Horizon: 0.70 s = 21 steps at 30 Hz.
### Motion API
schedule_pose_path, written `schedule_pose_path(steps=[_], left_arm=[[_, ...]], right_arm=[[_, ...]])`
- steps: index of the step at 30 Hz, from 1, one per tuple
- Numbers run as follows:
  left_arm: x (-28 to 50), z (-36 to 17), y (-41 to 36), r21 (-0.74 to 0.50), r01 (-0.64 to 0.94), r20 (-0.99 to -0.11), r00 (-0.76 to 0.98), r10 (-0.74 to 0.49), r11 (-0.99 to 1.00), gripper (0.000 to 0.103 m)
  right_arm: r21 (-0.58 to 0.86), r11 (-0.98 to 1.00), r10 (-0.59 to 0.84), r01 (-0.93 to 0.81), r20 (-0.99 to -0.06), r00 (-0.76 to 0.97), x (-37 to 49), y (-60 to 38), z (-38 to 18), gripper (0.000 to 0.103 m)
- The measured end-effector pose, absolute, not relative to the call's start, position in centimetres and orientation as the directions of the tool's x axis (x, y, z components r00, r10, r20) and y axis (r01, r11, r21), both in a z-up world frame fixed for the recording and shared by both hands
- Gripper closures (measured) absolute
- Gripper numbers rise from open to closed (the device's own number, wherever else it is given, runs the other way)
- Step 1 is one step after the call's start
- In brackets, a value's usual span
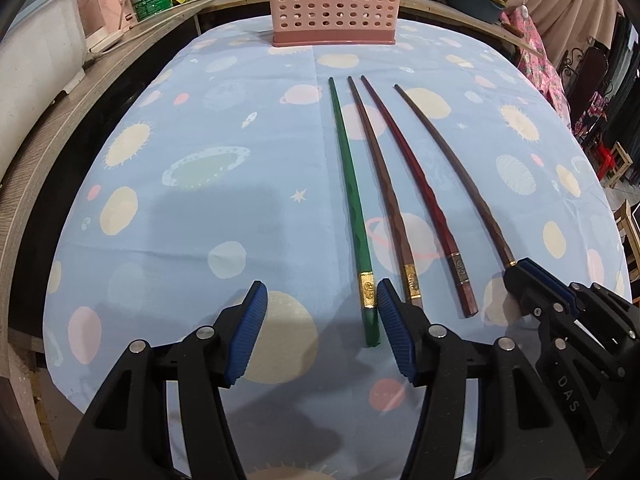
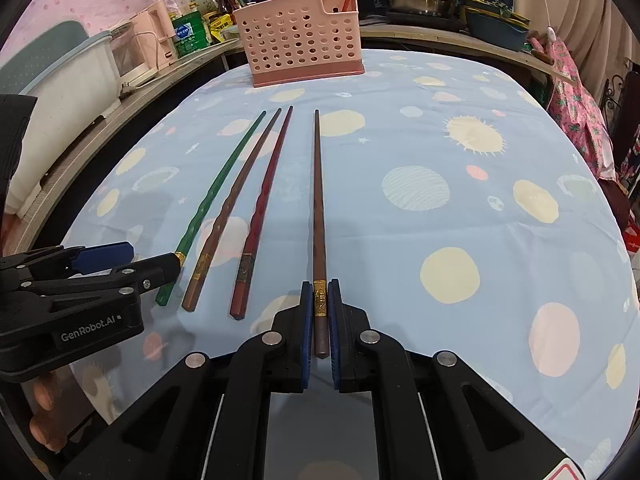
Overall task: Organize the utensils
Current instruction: 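Grasp a brown chopstick with the right tool while the left tool grasps the green chopstick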
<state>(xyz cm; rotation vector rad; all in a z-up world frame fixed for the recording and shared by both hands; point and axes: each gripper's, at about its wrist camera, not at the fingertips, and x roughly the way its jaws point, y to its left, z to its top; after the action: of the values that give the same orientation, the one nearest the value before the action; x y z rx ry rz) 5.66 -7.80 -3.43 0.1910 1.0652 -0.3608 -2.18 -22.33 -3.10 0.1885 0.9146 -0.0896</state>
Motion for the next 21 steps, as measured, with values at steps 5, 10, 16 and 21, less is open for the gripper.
schedule_pose_path(steps=[5,10,16,21], left_arm=[[5.7,-3.7,-8.08,-0.005,0.386,-0.875,0.444,-0.191,0.923,0.053],[5.47,-3.54,-8.34,-0.001,0.405,-0.872,0.447,-0.199,0.914,0.081],[5.56,-3.52,-8.12,-0.023,0.403,-0.876,0.432,-0.213,0.915,0.096],[5.52,-3.45,-7.99,-0.032,0.403,-0.88,0.423,-0.217,0.915,0.096]], right_arm=[[0.126,0.98,0.005,0.157,-0.794,0.608,-2.2,-22.34,-3.11,0.096],[0.123,0.98,0.003,0.156,-0.794,0.608,-2.2,-22.36,-3.1,0.096],[0.123,0.98,0.003,0.156,-0.794,0.608,-2.23,-22.35,-3.09,0.096],[0.123,0.98,0.003,0.156,-0.794,0.608,-2.24,-22.38,-3.1,0.096]])
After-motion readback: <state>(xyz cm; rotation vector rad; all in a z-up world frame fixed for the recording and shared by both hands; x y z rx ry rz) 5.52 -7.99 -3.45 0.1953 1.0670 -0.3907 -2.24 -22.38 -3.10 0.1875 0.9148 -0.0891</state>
